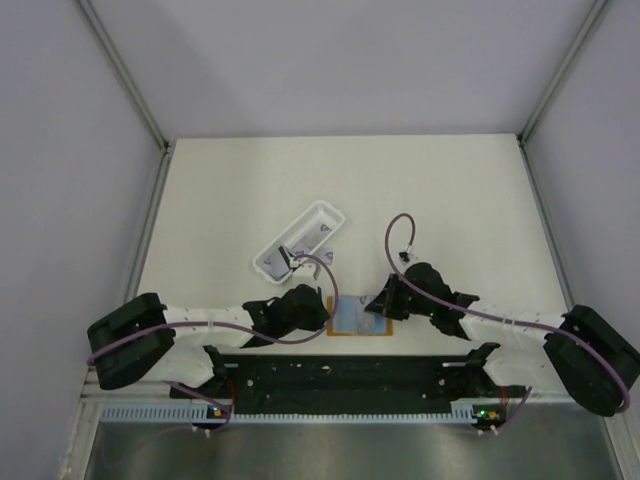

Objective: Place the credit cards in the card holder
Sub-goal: Insert the credit card into the card holder, then pick up the credit card from the center of the board.

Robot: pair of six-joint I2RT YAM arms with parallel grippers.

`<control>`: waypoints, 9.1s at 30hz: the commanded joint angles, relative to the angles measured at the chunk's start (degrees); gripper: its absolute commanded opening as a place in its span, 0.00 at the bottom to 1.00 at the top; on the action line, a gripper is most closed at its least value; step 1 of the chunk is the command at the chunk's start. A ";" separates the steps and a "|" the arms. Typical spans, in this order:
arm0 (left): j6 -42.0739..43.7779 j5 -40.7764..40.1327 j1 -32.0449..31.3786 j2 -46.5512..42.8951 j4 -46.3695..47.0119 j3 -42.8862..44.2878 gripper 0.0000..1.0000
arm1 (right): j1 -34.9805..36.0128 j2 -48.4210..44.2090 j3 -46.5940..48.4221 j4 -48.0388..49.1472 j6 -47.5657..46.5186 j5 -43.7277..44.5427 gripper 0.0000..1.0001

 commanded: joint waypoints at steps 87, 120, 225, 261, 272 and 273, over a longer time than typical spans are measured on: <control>-1.28 4.46 0.30 1.59 3.84 -1.89 0.00 | 13.18 13.98 4.29 13.21 3.89 8.27 0.43; -1.45 4.46 0.21 0.63 3.31 -2.42 0.00 | 15.56 4.32 18.10 -21.16 -6.65 24.95 0.51; 0.31 6.13 28.16 -7.28 -5.48 -4.70 0.00 | 14.85 36.05 32.95 -11.40 -23.62 4.92 0.15; -14.02 2.26 13.23 -22.31 -20.24 -11.82 0.00 | 24.69 29.54 25.22 -9.03 -14.13 10.11 0.16; -17.09 0.42 8.65 -24.25 -21.74 -12.61 0.00 | 27.59 27.79 24.08 -8.06 -11.49 10.11 0.16; -17.27 0.24 8.48 -24.33 -22.00 -12.61 0.00 | 27.77 27.61 23.90 -7.97 -11.32 10.11 0.16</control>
